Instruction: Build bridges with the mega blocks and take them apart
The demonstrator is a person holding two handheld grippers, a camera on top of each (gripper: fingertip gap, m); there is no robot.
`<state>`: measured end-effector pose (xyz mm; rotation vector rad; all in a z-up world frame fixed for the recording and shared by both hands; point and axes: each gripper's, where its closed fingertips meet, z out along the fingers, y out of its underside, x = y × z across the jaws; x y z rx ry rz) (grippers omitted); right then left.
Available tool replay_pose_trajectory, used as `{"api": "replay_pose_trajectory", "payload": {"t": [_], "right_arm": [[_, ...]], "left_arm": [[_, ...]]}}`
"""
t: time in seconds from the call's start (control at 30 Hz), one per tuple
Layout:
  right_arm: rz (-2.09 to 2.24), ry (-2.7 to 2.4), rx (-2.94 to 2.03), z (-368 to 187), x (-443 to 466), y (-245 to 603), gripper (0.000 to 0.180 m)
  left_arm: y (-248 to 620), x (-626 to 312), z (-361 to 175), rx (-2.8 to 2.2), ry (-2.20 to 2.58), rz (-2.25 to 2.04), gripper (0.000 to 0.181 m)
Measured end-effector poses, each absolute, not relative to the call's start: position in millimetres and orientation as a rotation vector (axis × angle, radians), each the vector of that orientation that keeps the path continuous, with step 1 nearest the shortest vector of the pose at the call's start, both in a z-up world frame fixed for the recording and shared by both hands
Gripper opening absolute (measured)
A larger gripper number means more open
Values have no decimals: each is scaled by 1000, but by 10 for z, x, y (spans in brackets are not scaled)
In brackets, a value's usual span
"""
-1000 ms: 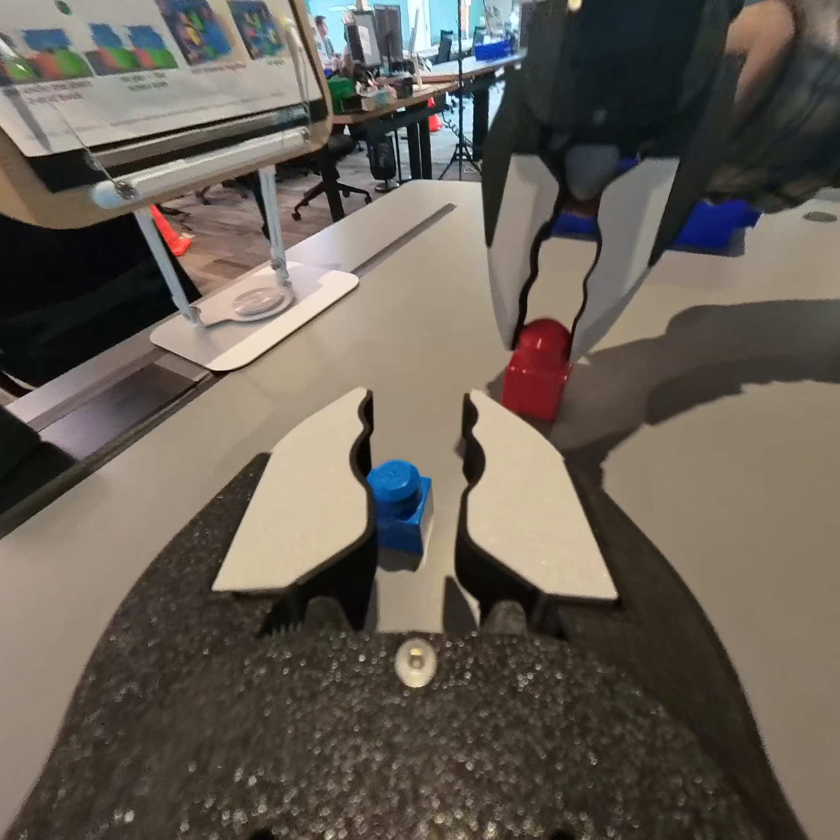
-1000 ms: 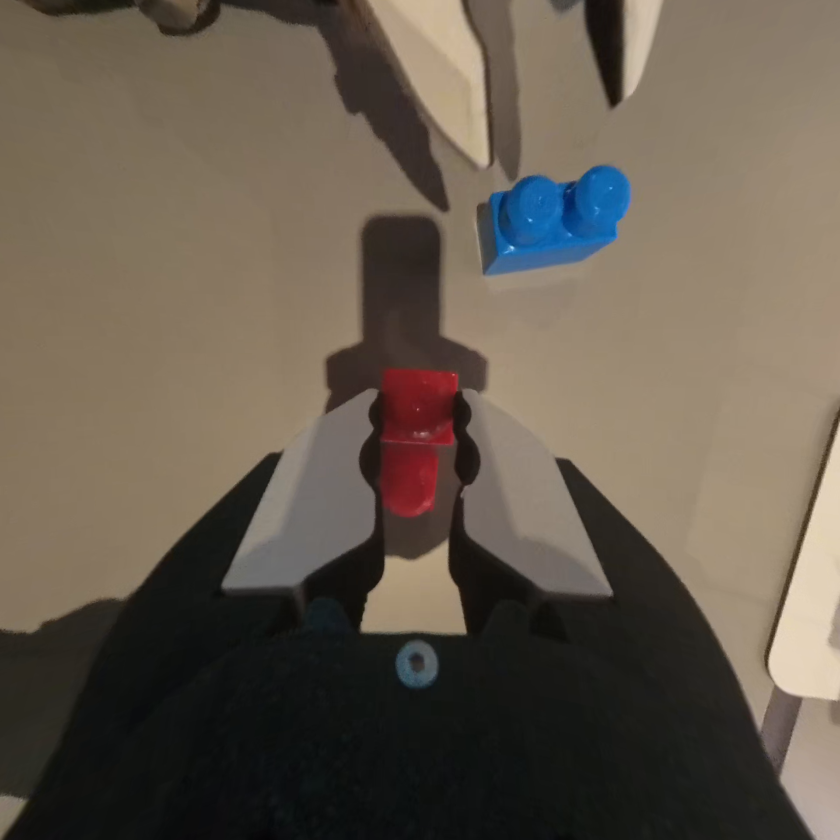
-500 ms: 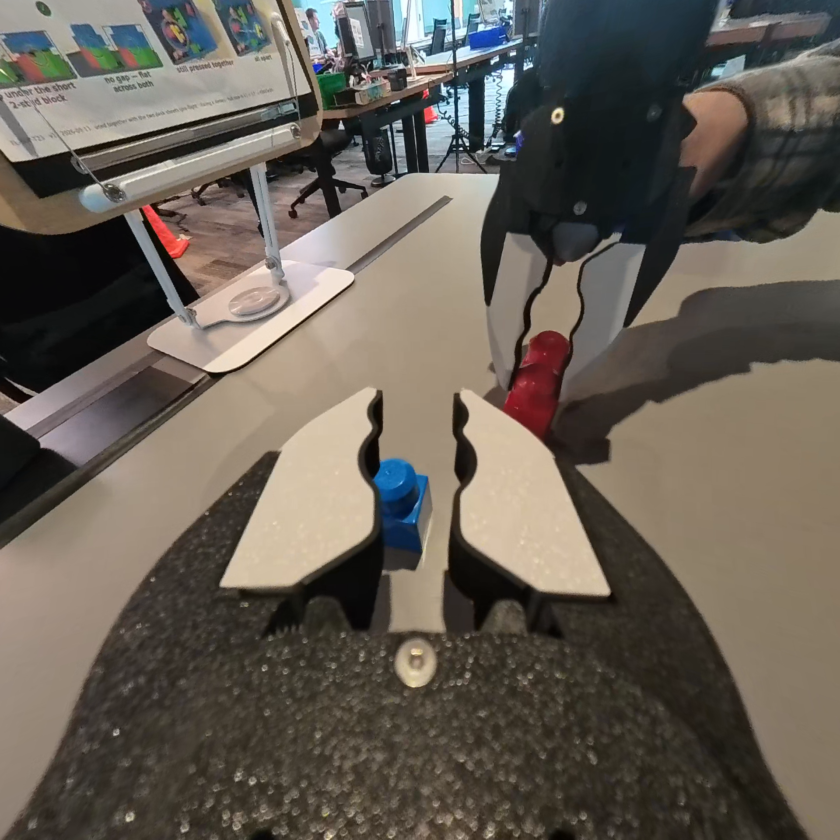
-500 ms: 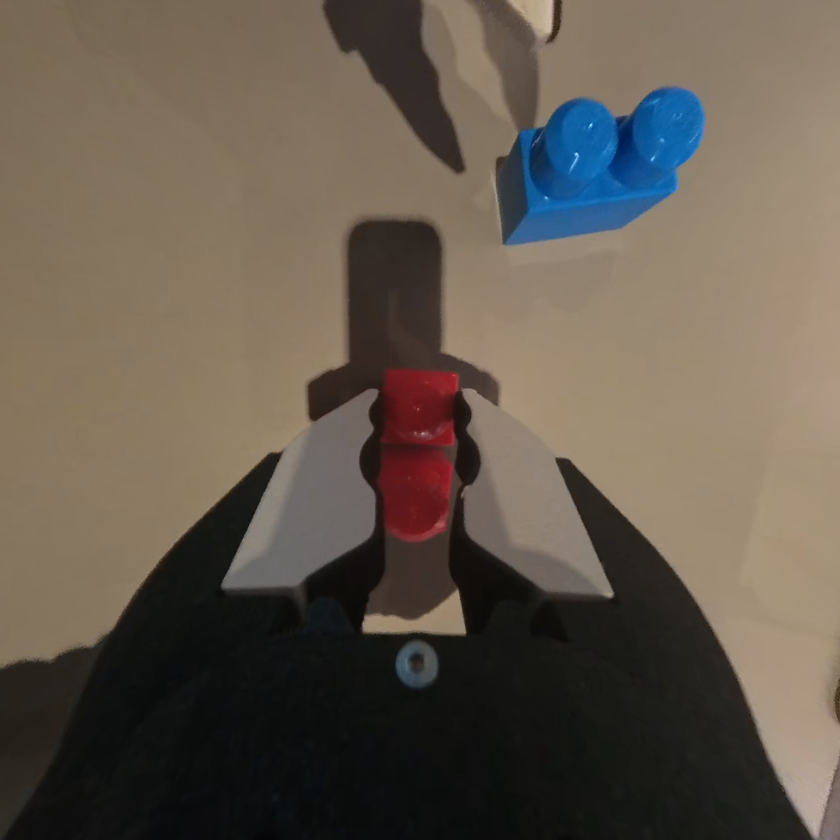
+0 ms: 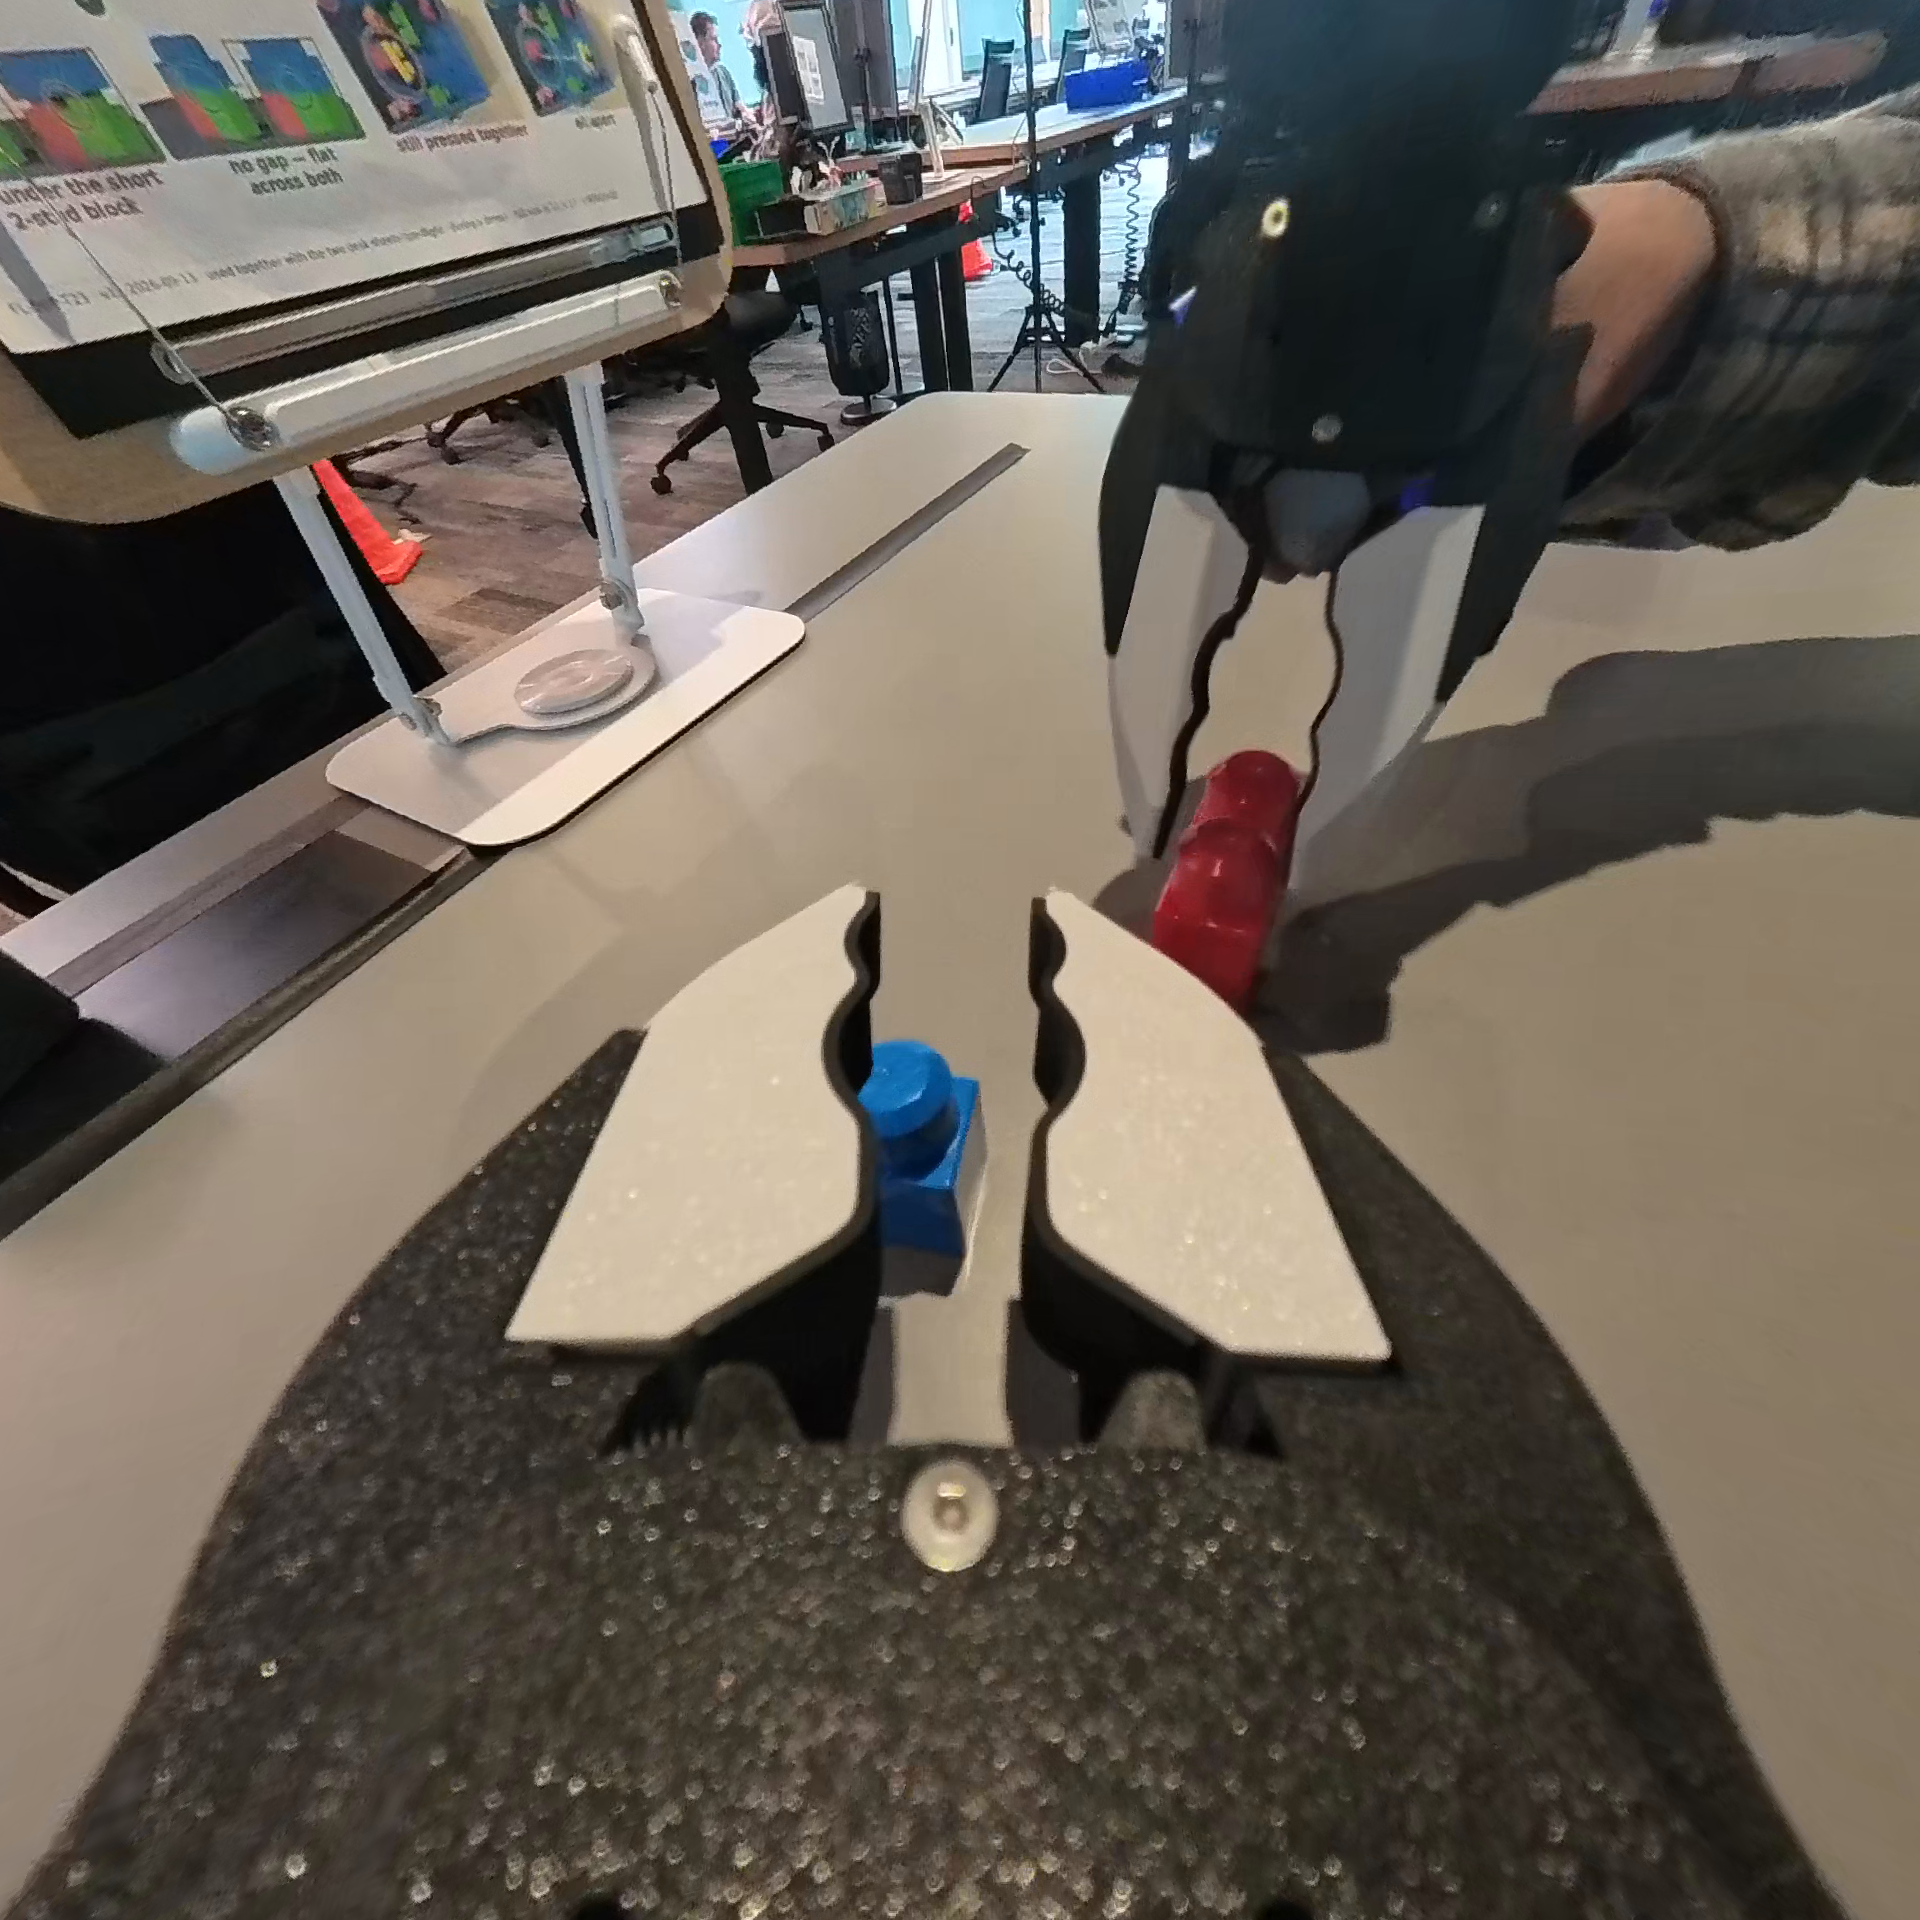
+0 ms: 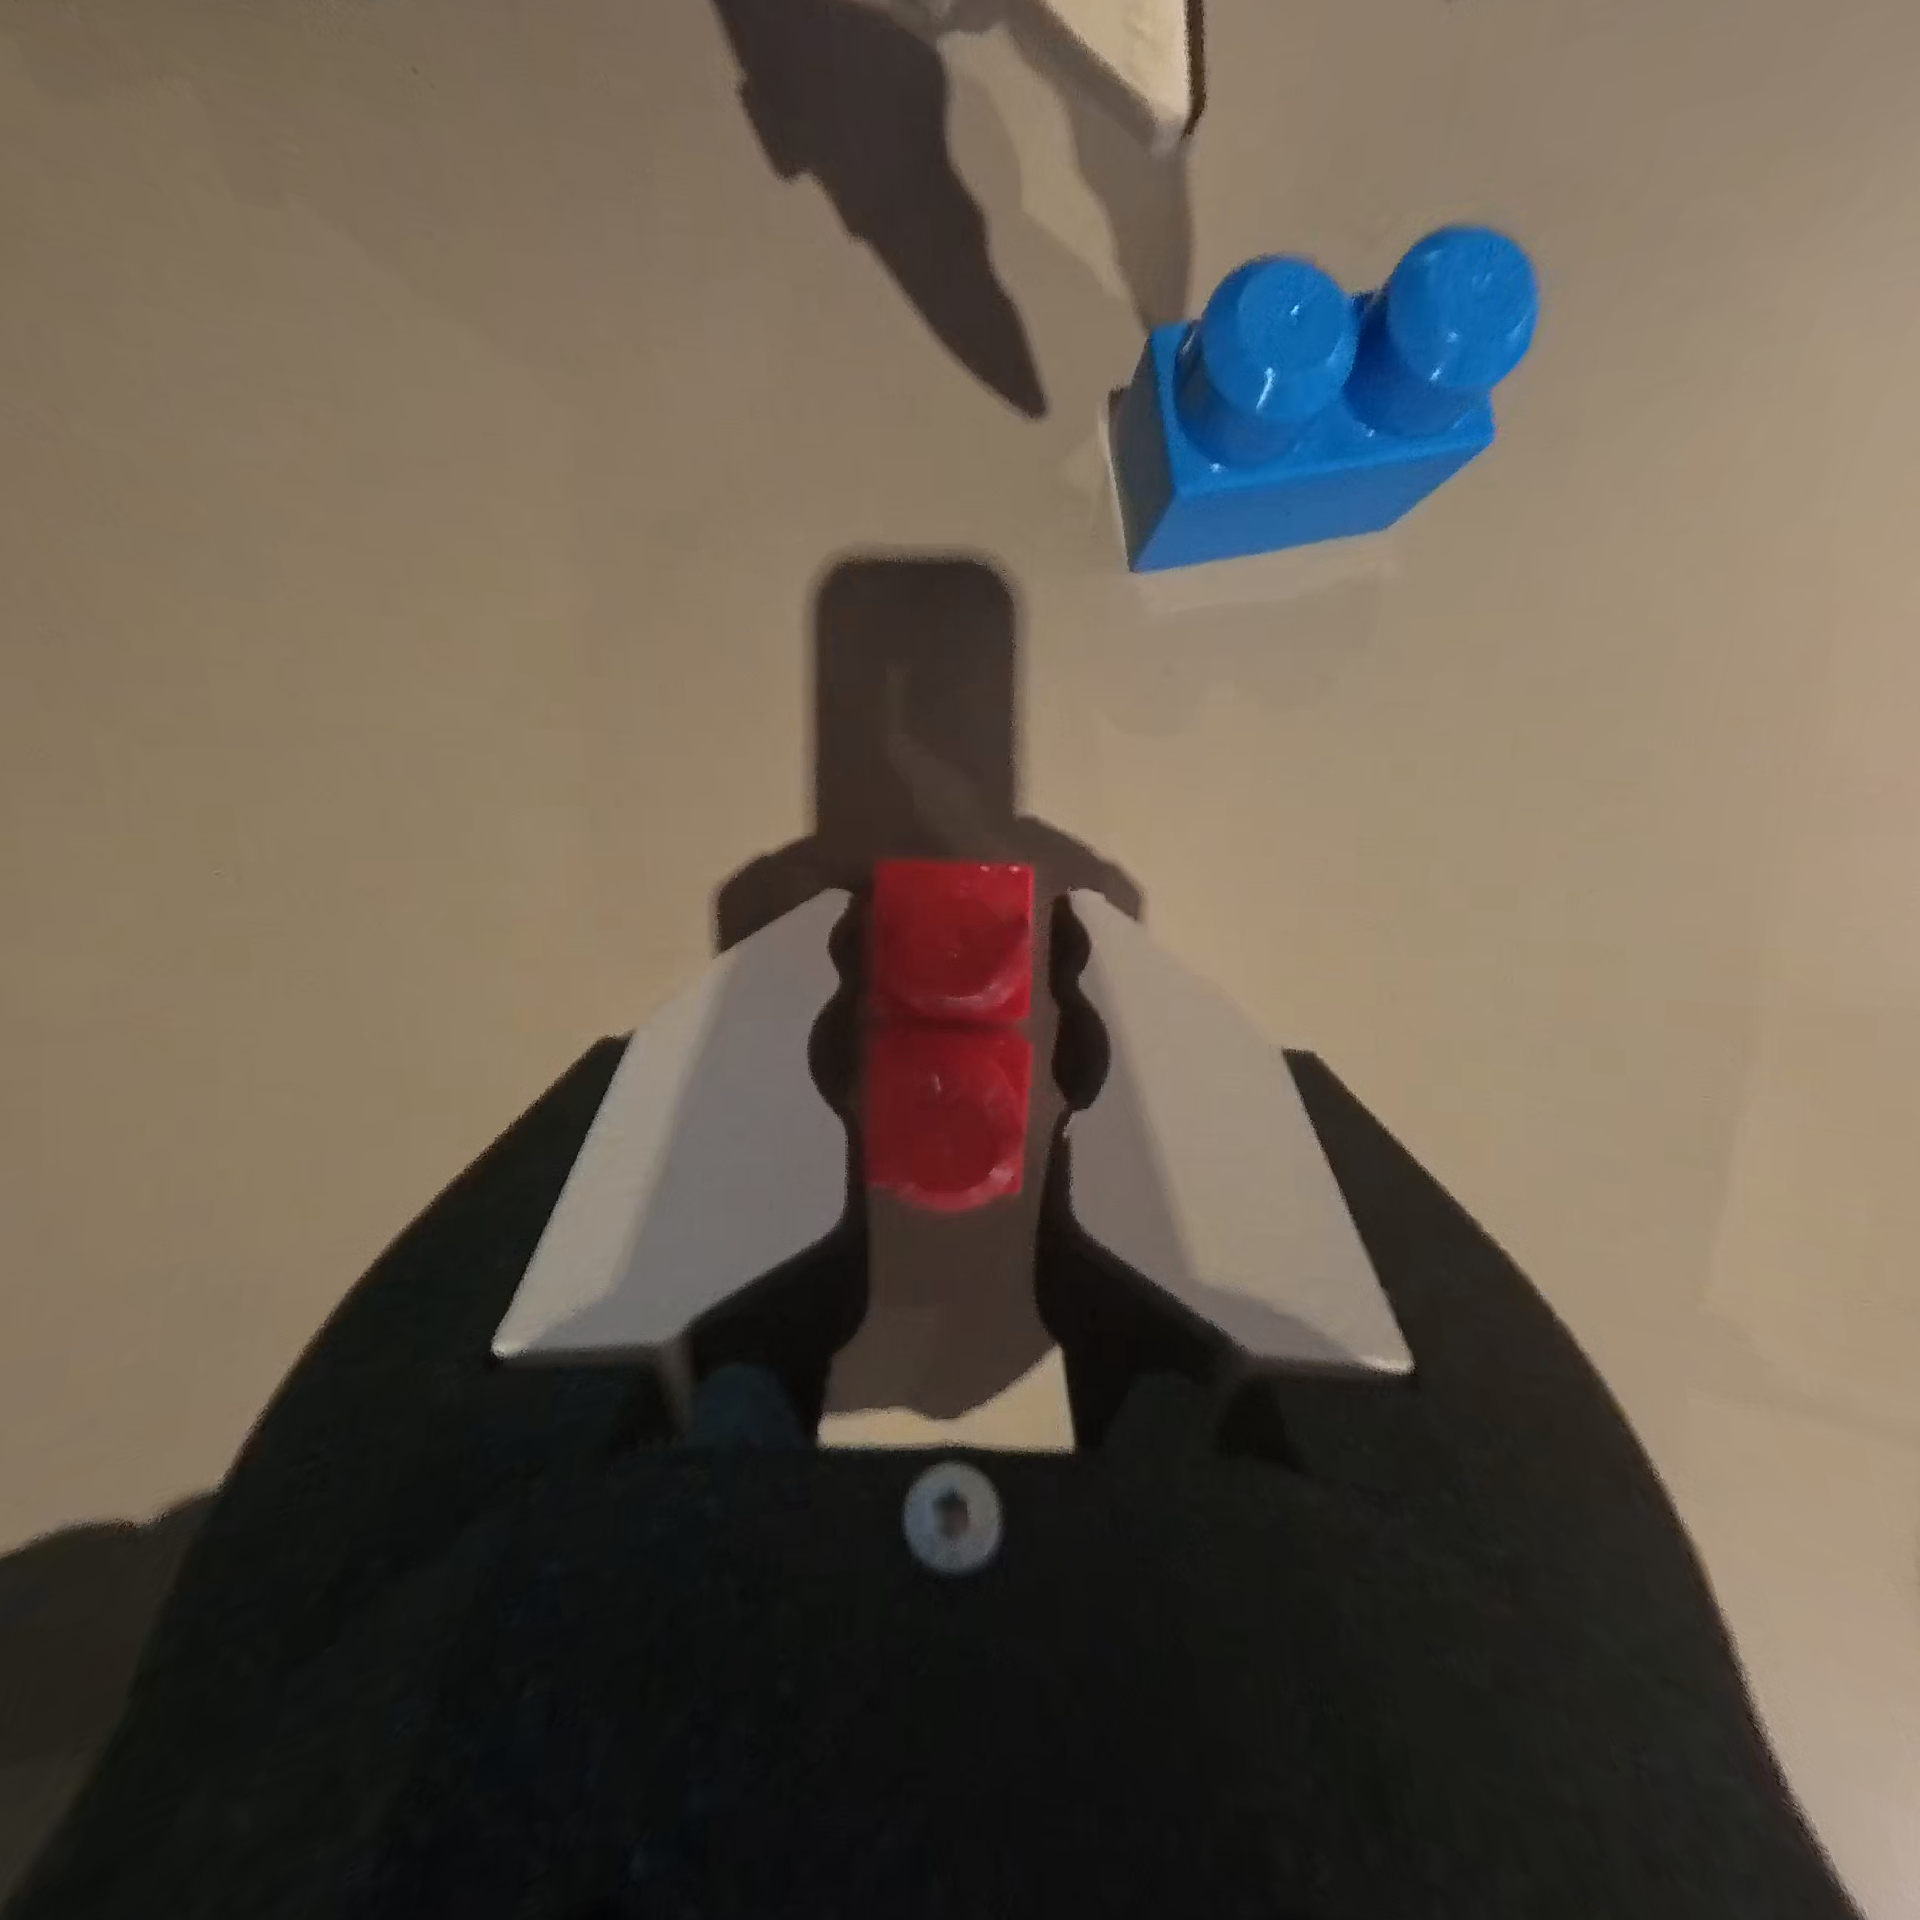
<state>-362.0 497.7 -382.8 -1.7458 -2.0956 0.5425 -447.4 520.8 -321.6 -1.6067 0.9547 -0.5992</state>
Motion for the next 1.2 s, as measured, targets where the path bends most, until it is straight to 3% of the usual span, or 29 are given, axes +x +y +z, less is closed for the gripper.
{"api": "replay_pose_trajectory", "payload": {"t": [0.43,0.67,0.97,1.2], "right_arm": [[710,-1610,-1632,-2996,-3009,5076,45],[815,-1356,-1569,-3260,-2490,4898,41],[904,-1238,-1568,-3384,-2340,4889,35],[855,-1213,-1643,-3481,-2333,4930,33]], "left_arm": [[5345,-4770,-3240,-1662,871,-574,38],[5437,-4932,-3468,-1773,873,-512,68],[5582,-4943,-3332,-1953,494,-571,68],[5572,-4900,-3425,-2149,195,-300,84]]}}
